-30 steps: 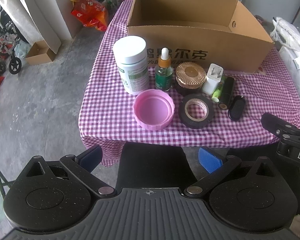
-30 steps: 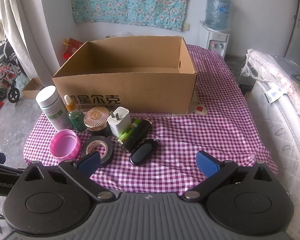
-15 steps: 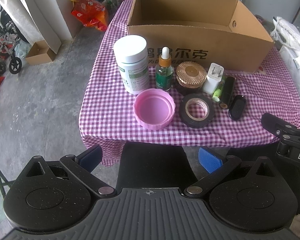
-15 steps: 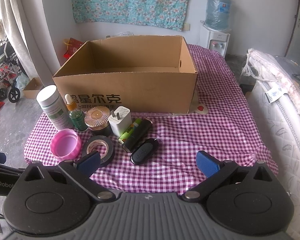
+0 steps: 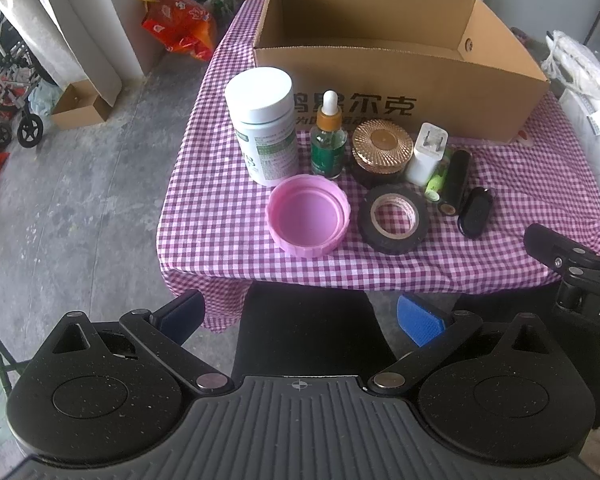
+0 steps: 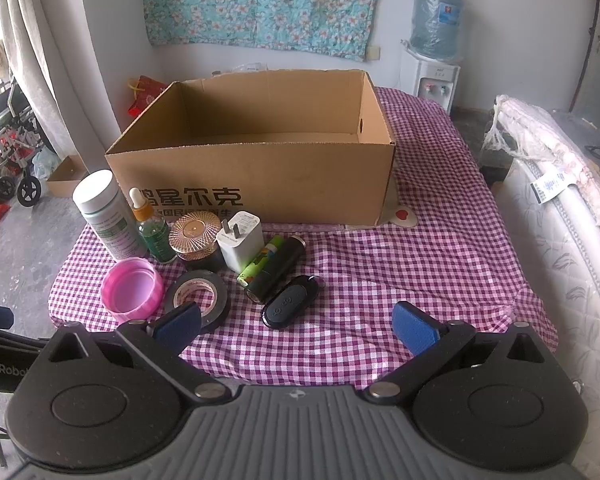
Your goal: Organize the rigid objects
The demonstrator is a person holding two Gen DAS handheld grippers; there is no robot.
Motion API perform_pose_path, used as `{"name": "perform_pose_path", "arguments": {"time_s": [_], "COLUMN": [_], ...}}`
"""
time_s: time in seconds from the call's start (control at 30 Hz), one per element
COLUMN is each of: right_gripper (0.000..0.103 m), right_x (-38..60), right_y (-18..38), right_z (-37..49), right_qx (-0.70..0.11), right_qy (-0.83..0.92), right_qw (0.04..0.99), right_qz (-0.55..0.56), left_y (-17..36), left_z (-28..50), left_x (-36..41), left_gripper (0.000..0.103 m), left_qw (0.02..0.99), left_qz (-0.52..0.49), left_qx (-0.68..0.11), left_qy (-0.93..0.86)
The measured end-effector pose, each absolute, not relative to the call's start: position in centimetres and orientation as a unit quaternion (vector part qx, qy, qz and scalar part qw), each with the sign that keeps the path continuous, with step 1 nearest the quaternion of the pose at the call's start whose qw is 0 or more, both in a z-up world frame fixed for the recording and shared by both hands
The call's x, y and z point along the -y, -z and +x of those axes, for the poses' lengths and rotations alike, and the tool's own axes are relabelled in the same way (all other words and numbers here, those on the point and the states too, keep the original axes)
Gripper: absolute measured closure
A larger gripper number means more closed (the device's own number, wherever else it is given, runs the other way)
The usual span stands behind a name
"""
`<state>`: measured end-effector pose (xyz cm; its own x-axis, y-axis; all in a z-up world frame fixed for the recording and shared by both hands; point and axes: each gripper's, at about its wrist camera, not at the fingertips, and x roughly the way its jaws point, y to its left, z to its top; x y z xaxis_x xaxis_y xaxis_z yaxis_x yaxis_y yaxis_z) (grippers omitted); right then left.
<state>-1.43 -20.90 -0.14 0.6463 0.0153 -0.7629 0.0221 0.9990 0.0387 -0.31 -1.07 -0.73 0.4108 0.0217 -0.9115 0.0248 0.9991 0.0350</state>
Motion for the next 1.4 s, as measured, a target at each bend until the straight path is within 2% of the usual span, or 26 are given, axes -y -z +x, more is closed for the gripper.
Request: {"name": "perform_pose_path", "arguments": {"time_s": [0.27,0.47,0.6,0.7,0.77,0.97,1.0,1.1,1.17,1.3,1.4], "right_gripper": [0.000,0.000,0.012,0.030,0.034,0.041,0.046,0.051,0.056,0.068,0.071], "right_x": [22.0,25.0,27.2,28.2,28.5,28.5,28.5,28.8,29.0,29.7,30.0], "right_y": [0.8,1.6,2.8,4.1,4.9,7.2,7.6,8.7,9.3,10.0,10.0], "right_z": [-0.9,1.0,2.9,4.3,5.0,6.5,6.7,7.3,7.8,8.5,8.8], "right_qx": [-0.429,-0.433,-0.446,-0.461,-0.471,-0.499,-0.505,-0.517,-0.523,-0.525,-0.527], "right_qy": [0.006,0.009,0.001,-0.013,-0.026,-0.067,-0.072,-0.081,-0.082,-0.086,-0.090], "right_qw": [0.903,0.897,0.884,0.869,0.860,0.832,0.825,0.812,0.806,0.797,0.793], "right_qz": [0.038,0.090,0.144,0.180,0.197,0.234,0.242,0.259,0.267,0.286,0.291], "left_y": [0.8,0.2,0.1,0.5,0.9,2.8,3.2,4.2,5.1,6.6,7.3], "left_z": [0.3,1.4,2.2,3.2,3.9,5.4,5.5,6.3,6.9,8.2,8.7], "left_x": [1.7,3.1,5.0,6.9,8.3,11.5,11.8,12.7,13.2,14.1,14.5], "left_gripper": [0.000,0.001,0.004,0.012,0.024,0.037,0.039,0.046,0.056,0.066,0.067], "left_qw": [0.846,0.866,0.873,0.867,0.861,0.835,0.850,0.833,0.824,0.808,0.800], "left_qz": [0.043,0.080,0.108,0.122,0.137,0.159,0.107,0.111,0.114,0.114,0.111], "left_qx": [-0.531,-0.489,-0.460,-0.456,-0.458,-0.477,-0.498,-0.519,-0.530,-0.551,-0.563], "left_qy": [0.017,0.060,0.120,0.157,0.174,0.225,0.135,0.158,0.164,0.174,0.178]}}
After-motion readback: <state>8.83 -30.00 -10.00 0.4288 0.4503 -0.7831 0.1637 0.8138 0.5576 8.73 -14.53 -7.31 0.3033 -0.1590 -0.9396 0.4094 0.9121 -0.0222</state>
